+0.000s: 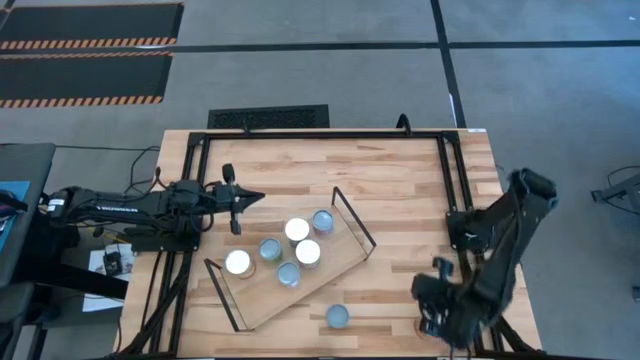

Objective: Pick and place cans onto a shelf
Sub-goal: Put the canned corn on the shelf

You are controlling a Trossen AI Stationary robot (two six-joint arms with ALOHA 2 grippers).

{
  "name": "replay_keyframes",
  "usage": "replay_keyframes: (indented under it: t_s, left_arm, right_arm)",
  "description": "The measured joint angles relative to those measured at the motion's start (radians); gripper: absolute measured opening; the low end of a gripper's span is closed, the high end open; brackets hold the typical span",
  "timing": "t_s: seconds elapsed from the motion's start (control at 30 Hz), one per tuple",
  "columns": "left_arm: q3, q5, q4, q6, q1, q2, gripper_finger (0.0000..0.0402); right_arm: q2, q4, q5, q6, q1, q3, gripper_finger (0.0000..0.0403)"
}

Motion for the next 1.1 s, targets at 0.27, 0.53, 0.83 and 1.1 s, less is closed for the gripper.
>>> replay_keyframes:
  t_s: [0.27, 0.53, 0.83, 1.1]
  left_arm:
    - [0.0, -0.001, 0.0, 0.004, 0.0, 0.0, 0.0]
    - [0.0, -0.001, 0.0, 0.013, 0.0, 0.0, 0.0]
    - [0.0, -0.001, -0.006, 0.011, -0.001, 0.0, 0.0]
    - [0.0, -0.001, -0.009, 0.003, -0.001, 0.0, 0.0]
  right_arm:
    - [0.273, -0.102, -0.17, 0.221, 0.084, 0.25, 0.019]
    - [0.404, -0.17, -0.289, 0.257, 0.065, 0.358, 0.0213]
    - [0.422, -0.189, -0.349, 0.243, 0.01, 0.359, 0.0152]
    - [0.422, -0.231, -0.398, 0.296, -0.003, 0.359, 0.0127]
